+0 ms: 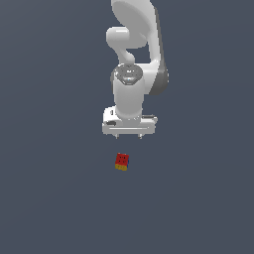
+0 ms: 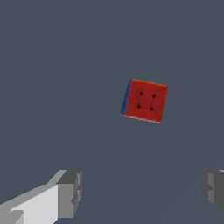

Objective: Pick up the object and move it to a goal position.

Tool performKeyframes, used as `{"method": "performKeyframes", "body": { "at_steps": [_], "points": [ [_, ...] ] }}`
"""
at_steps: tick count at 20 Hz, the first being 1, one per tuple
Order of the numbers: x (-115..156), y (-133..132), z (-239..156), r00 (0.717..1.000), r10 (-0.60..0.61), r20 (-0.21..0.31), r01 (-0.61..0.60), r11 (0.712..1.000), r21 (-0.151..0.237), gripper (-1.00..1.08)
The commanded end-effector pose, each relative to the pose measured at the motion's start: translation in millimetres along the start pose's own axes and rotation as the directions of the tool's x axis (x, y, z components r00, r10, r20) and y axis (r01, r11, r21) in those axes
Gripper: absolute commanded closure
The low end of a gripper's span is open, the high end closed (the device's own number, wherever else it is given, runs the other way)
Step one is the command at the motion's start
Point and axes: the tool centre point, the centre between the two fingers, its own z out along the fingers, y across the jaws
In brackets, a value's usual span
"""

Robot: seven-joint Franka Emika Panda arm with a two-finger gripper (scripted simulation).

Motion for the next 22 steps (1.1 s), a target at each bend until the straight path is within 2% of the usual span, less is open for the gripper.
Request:
{"method": "performKeyframes", "body": {
  "at_steps": [1,10,22],
  "points": [
    [0.0,0.0,0.0,1.0,0.0,0.0,0.0,1.0,0.0,-0.92],
    [2.7,-13.4,-10.8,0.999,-0.034,-0.001,0.034,0.999,0.013,-0.92],
    [5.5,-11.2,-7.0,0.996,-0.092,-0.001,0.092,0.996,0.009,-0.92]
  ]
}}
